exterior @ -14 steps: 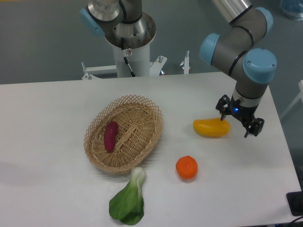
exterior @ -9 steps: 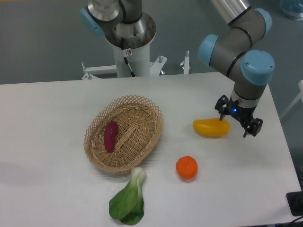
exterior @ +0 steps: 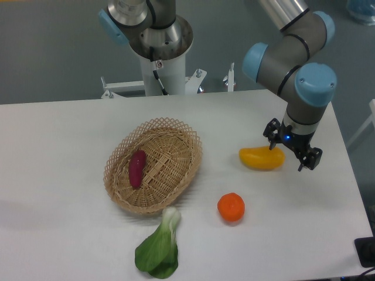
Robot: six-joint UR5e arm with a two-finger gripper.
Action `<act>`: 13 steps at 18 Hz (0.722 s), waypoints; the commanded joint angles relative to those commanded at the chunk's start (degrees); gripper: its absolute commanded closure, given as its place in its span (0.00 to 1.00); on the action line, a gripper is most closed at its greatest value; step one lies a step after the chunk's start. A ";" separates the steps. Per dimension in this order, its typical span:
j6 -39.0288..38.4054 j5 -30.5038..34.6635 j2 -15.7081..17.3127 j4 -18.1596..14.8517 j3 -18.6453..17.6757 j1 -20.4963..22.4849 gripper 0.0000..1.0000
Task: Pick up the mango from the table
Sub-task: 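Move the gripper toward the yellow mango and begin lowering, then lower the open gripper around the yellow mango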
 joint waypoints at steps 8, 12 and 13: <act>0.00 -0.26 0.26 0.09 -0.96 -0.26 0.00; -0.70 -0.96 0.35 1.14 -3.07 -1.23 0.00; -0.27 -0.97 0.44 1.23 -3.95 -1.23 0.00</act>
